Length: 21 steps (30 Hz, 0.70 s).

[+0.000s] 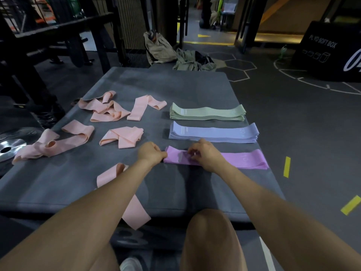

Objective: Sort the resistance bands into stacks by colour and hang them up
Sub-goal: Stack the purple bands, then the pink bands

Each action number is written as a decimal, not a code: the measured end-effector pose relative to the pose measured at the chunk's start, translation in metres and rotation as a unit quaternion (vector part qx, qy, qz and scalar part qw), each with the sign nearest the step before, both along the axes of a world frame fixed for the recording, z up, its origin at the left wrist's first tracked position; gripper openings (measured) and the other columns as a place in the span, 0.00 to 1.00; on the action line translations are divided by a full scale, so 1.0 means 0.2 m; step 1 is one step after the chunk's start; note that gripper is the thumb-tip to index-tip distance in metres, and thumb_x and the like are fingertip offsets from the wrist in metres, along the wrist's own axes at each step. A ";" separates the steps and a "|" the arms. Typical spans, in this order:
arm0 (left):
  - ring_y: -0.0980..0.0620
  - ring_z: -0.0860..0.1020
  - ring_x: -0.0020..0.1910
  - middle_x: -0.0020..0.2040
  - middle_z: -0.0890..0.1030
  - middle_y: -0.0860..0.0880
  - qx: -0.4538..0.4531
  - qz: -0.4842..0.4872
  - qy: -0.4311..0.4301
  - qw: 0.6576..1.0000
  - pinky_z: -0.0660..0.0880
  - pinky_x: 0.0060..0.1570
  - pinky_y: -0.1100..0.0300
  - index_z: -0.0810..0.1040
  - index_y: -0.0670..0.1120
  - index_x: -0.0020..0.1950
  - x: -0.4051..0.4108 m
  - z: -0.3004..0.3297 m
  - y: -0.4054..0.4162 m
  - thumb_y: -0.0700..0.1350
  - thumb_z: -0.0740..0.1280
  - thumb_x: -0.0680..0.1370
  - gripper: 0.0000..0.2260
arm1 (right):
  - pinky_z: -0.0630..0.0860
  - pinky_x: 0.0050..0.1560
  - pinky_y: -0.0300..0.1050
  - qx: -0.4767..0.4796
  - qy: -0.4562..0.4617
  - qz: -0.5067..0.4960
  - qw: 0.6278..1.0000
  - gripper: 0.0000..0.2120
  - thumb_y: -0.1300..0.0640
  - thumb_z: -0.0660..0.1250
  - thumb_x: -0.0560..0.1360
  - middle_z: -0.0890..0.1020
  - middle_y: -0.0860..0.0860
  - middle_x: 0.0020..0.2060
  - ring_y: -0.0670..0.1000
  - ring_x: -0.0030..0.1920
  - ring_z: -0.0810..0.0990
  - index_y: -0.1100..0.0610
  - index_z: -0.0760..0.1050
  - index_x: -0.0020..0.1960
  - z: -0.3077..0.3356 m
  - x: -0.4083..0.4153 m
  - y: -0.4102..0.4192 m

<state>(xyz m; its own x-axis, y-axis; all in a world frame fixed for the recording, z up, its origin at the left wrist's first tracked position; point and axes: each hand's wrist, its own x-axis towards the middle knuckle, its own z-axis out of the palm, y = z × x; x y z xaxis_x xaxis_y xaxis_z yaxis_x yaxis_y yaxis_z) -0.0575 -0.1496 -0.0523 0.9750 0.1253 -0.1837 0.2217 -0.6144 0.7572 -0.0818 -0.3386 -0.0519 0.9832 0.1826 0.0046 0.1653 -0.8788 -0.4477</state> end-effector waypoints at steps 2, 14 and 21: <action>0.49 0.72 0.40 0.41 0.74 0.49 0.069 -0.032 -0.087 0.993 0.65 0.39 0.61 0.70 0.47 0.36 -0.02 0.02 -0.02 0.36 0.69 0.68 0.10 | 0.70 0.54 0.44 -0.004 -0.002 0.004 1.000 0.12 0.62 0.66 0.74 0.74 0.59 0.53 0.59 0.53 0.74 0.57 0.79 0.57 0.00 0.00 0.00; 0.49 0.72 0.58 0.55 0.74 0.50 0.261 -0.319 -0.219 0.884 0.71 0.54 0.53 0.76 0.48 0.54 -0.09 0.00 -0.11 0.42 0.62 0.77 0.08 | 0.68 0.59 0.49 -0.023 -0.062 -0.078 0.995 0.13 0.58 0.66 0.74 0.74 0.56 0.56 0.58 0.59 0.70 0.54 0.78 0.59 0.03 -0.13 -0.18; 0.48 0.72 0.57 0.54 0.74 0.49 0.294 -0.285 -0.174 0.896 0.73 0.53 0.51 0.74 0.49 0.55 -0.11 -0.01 -0.11 0.43 0.60 0.77 0.08 | 0.70 0.59 0.52 -0.013 -0.050 -0.130 0.990 0.15 0.60 0.66 0.74 0.74 0.54 0.59 0.59 0.59 0.70 0.54 0.77 0.60 -0.01 -0.26 -0.38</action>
<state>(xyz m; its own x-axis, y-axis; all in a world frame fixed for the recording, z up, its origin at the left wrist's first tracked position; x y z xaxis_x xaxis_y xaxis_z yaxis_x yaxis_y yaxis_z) -0.0795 -0.1709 -0.0540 0.8971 -0.4349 0.0776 -0.4406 -0.8680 0.2291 -0.1328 -0.4142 -0.0534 0.9920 -0.0744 0.1022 -0.0252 -0.9086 -0.4169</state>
